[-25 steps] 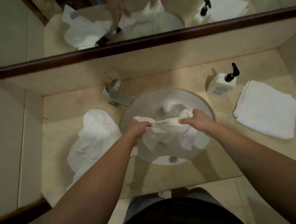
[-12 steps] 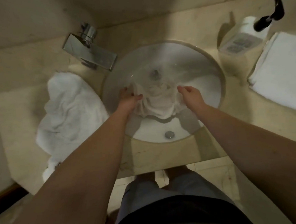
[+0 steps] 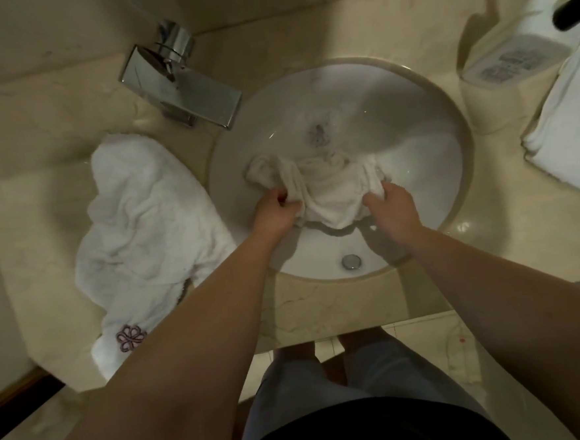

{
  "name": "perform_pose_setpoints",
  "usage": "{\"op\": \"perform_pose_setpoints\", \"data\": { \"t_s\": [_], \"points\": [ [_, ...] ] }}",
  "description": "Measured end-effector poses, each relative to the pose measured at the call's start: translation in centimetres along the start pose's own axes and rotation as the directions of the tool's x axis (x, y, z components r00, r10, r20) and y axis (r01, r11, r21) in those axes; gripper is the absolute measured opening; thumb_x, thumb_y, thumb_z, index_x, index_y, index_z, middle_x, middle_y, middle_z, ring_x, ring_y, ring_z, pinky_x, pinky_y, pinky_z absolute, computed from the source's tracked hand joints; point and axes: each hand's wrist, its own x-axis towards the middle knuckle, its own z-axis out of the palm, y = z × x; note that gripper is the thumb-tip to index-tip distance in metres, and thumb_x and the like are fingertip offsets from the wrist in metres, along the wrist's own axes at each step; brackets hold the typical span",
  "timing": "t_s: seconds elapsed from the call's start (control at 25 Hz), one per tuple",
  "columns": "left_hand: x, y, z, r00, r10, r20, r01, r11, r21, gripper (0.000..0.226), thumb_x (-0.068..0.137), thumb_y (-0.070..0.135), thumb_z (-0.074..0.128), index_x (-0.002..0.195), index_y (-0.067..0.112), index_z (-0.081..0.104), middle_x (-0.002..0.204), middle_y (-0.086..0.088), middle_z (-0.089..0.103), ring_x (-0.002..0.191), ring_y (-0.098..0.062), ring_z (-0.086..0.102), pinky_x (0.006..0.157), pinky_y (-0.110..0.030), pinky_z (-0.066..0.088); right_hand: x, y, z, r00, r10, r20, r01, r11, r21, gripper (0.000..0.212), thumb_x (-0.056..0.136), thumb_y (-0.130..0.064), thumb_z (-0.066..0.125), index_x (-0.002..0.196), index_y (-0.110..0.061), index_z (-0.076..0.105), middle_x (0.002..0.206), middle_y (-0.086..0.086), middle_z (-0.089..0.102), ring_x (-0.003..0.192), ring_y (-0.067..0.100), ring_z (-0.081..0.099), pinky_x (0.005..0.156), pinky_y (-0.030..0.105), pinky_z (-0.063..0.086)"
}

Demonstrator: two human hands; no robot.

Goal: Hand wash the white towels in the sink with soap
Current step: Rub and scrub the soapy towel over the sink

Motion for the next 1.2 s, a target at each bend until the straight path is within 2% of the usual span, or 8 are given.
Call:
{"op": "perform_pose_setpoints", "data": {
  "t_s": [0.12,0.28,0.44,0.6,0.72,0.88,1.12,1.2],
  "points": [
    [-0.6,1.8,-0.1,0.995,-0.097,-0.005,0.094,0.969,-0.23,0.014,0.097,0.014,0.05,0.108,0.008,0.056,0.093,-0.005,0.057,0.078,-0.016,0.053,0.062,-0.019,0.044,-1.3,-0.9,-0.7,0.995,-0.046,-0.085,0.059,0.985,0.16,0.013,0.091,-0.016,0.055,0.079,-0.012,0.055,0.069,-0.001,0.053,0.061,0.01,0.048,0.049,0.009,0.035],
    [-2.4,2.7,-0.1,0.932,-0.298,0.206,0.36,0.697,-0.62,0.031,0.094,0.031,0.064,0.115,0.008,0.064,0.103,-0.008,0.069,0.09,-0.021,0.064,0.086,-0.037,0.053,-3.0,-2.2,-1.8,0.989,-0.032,-0.143,0.076,0.948,0.309,0.024,0.098,-0.022,0.055,0.075,-0.021,0.051,0.07,-0.009,0.052,0.057,-0.007,0.049,0.054,0.012,0.034],
    [-4.8,3.6,-0.5,0.887,-0.266,0.376,0.461,0.529,-0.713,0.034,0.098,0.016,0.06,0.129,0.002,0.056,0.107,-0.011,0.067,0.083,-0.018,0.062,0.087,-0.036,0.052,-3.4,-2.2,-2.5,0.956,0.292,-0.022,-0.217,0.758,0.615,0.041,0.091,-0.045,0.066,0.103,-0.006,0.061,0.097,0.01,0.068,0.082,0.018,0.065,0.073,0.031,0.054],
    [-7.3,4.2,-1.3,0.905,-0.259,0.337,0.424,0.614,-0.666,0.021,0.1,0.024,0.058,0.112,0.006,0.059,0.094,-0.008,0.064,0.082,-0.016,0.062,0.084,-0.033,0.052,-4.1,-2.7,-3.3,0.899,0.354,0.257,-0.408,0.466,0.785,0.039,0.081,-0.022,0.08,0.11,-0.005,0.061,0.081,0.005,0.069,0.063,0.015,0.067,0.051,0.02,0.052],
    [-8.4,4.8,-1.8,0.968,-0.19,0.166,0.252,0.716,-0.651,0.054,0.092,0.046,0.065,0.126,0.004,0.06,0.118,-0.012,0.069,0.096,-0.023,0.069,0.075,-0.036,0.06,-5.7,-3.3,-4.2,0.927,0.326,0.184,-0.35,0.581,0.735,0.019,0.087,-0.01,0.071,0.102,-0.003,0.061,0.082,0.009,0.063,0.066,0.018,0.06,0.044,0.017,0.048],
    [-9.5,5.3,-2.9,0.99,-0.136,-0.038,0.093,0.831,-0.548,0.083,0.085,0.063,0.056,0.146,0.007,0.045,0.144,-0.01,0.053,0.127,-0.03,0.055,0.108,-0.047,0.045,-8.1,-3.8,-6.1,0.971,0.235,-0.046,-0.15,0.747,0.648,0.021,0.092,-0.021,0.066,0.104,-0.004,0.064,0.1,0.017,0.069,0.087,0.03,0.065,0.08,0.04,0.054],
    [-14.0,8.4,-6.0,0.997,-0.064,0.04,0.074,0.737,-0.672,0.057,0.087,0.017,0.075,0.136,0.003,0.05,0.12,-0.016,0.067,0.092,-0.026,0.066,0.069,-0.031,0.056,-10.8,-5.6,-8.7,0.998,0.065,0.004,-0.042,0.606,0.795,0.046,0.084,-0.043,0.071,0.118,-0.013,0.061,0.11,0.013,0.071,0.102,0.034,0.068,0.09,0.052,0.054],
    [-15.0,9.0,-6.7,0.999,-0.039,0.006,0.033,0.769,-0.638,0.039,0.089,0.015,0.073,0.122,-0.003,0.062,0.114,-0.021,0.07,0.088,-0.028,0.068,0.068,-0.032,0.057,-11.4,-6.2,-9.8,0.996,0.038,0.077,-0.086,0.527,0.845,0.042,0.082,-0.03,0.076,0.116,-0.01,0.061,0.106,0.014,0.073,0.098,0.033,0.07,0.087,0.05,0.056]
  ]
}}
